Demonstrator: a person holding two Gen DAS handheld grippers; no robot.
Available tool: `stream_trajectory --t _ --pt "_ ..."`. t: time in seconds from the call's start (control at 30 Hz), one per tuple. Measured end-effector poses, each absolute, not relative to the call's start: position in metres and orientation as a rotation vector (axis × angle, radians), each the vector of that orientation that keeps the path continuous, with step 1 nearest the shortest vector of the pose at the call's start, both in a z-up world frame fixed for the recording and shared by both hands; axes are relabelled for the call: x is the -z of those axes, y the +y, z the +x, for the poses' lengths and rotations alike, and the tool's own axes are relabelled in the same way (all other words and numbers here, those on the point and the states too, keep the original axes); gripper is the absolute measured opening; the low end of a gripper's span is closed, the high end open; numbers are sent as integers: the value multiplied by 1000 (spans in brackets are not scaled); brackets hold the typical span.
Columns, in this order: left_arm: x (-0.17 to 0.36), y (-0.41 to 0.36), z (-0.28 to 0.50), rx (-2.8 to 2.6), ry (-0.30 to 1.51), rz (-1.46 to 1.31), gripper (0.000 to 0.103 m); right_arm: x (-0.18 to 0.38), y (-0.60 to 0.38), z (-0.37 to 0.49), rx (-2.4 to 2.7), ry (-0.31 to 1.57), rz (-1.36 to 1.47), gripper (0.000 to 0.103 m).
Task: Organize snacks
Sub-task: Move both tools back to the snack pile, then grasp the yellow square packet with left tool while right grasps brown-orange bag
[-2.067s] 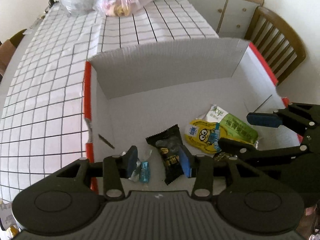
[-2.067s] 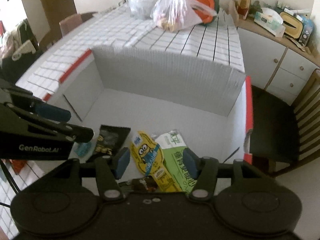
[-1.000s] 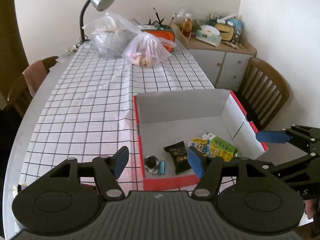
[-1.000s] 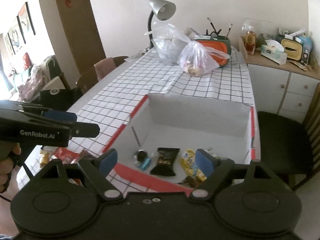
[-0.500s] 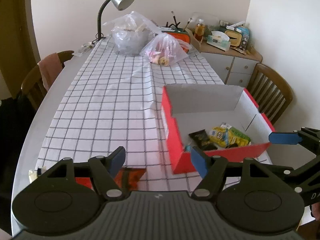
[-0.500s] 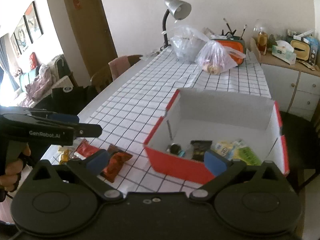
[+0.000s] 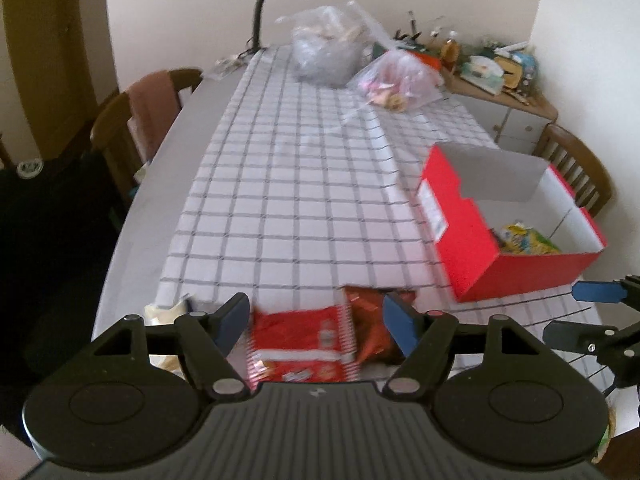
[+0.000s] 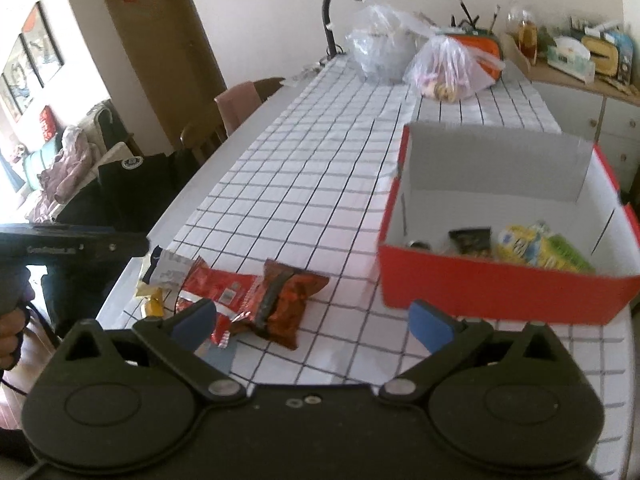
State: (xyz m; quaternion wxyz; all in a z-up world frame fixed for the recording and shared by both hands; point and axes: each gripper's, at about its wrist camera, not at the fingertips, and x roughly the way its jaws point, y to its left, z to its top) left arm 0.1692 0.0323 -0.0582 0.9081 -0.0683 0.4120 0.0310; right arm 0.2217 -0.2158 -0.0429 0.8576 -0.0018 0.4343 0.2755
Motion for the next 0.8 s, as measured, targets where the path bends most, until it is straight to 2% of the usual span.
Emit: stream_trajectory --t 0.43,0.8 --pt "114 112 153 -67 967 -162 73 89 -154 228 -457 1005 3 102" --pt "165 126 153 81 1031 -50 73 111 -121 247 -351 1026 -16 100"
